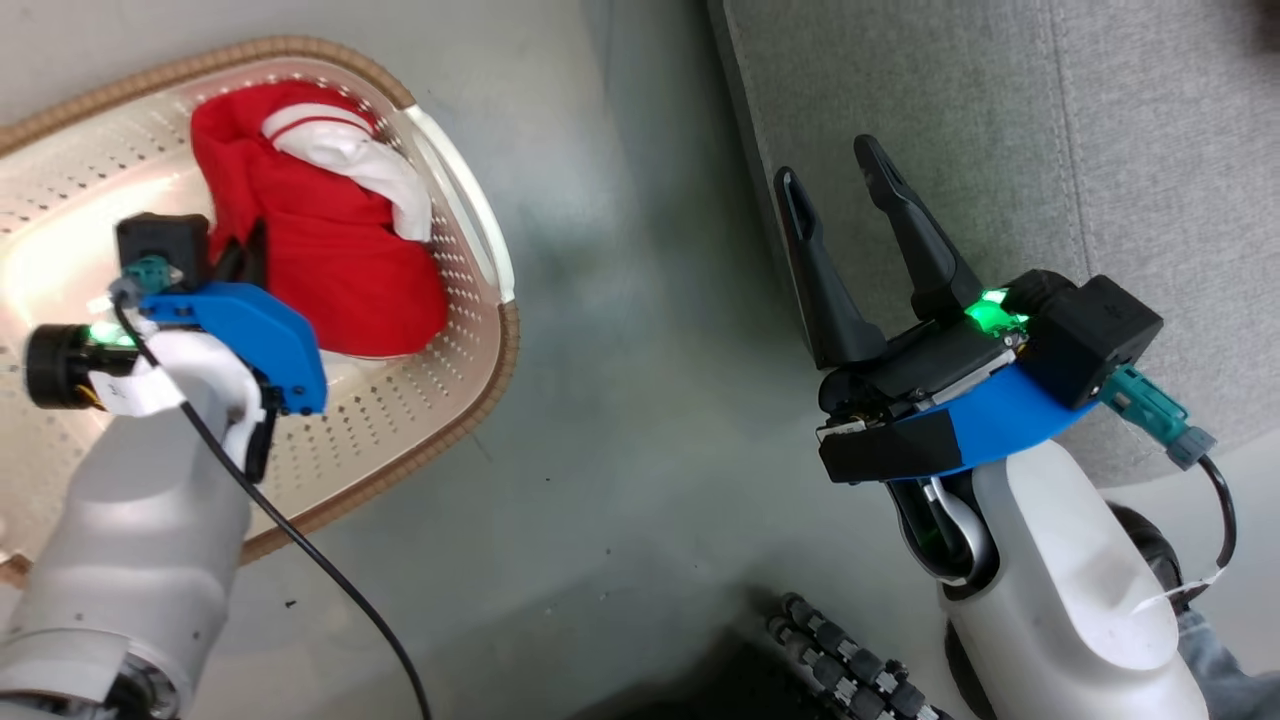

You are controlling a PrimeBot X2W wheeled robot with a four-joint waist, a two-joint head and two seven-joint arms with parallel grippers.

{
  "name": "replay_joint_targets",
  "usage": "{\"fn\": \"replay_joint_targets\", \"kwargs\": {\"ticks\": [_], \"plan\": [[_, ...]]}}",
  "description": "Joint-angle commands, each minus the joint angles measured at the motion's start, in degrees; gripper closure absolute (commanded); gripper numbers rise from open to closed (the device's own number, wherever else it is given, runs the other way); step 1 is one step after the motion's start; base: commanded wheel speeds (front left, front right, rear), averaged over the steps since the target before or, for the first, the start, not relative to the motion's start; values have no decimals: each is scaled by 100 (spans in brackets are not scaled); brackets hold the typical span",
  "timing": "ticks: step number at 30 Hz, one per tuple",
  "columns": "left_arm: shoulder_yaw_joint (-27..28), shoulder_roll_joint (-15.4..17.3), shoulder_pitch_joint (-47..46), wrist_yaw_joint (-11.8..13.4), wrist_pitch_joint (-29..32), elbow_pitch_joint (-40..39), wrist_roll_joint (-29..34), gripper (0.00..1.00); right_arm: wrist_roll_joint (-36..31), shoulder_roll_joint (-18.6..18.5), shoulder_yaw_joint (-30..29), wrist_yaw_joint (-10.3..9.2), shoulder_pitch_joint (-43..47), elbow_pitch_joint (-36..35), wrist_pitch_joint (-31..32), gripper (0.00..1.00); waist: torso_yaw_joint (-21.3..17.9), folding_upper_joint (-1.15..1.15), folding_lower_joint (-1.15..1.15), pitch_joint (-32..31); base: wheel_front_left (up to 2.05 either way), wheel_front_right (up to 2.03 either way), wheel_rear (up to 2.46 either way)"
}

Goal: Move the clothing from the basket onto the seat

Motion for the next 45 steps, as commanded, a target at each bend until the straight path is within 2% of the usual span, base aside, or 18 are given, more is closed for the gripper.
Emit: {"fn": "replay_joint_targets", "kwargs": {"ticks": [1, 11, 23, 27, 36, 45], "plan": [[-20, -76, 95, -33, -77, -41, -14, 100, -42, 13, -27, 1, -59, 70, -21, 0, 130, 0, 0, -228, 0, 0, 0], [-79, -491, 689, -202, -184, -357, -41, 100, -427, 10, -227, 1, 179, 474, -21, 0, 748, 0, 0, -1443, 0, 0, 0], [106, -844, 1577, -310, -188, -1423, 191, 100, -557, -27, -331, 1, 692, 940, 91, 0, 1414, 0, 0, -3090, 0, 0, 0], [126, -929, 1735, -324, -189, -1597, 236, 100, -524, -75, -356, 1, 845, 972, 153, 0, 1558, 0, 0, -3427, 0, 0, 0], [-152, -1151, 1825, -332, -189, -1961, 266, 100, -508, -279, -158, 1, 1336, 1040, 432, 0, 2010, 0, 0, -4340, 0, 0, 0], [-666, -1235, 1420, -333, -190, -2026, 36, 100, -369, -328, -31, 1, 1614, 964, 625, 0, 2327, 0, 0, -4879, 0, 0, 0]]}}
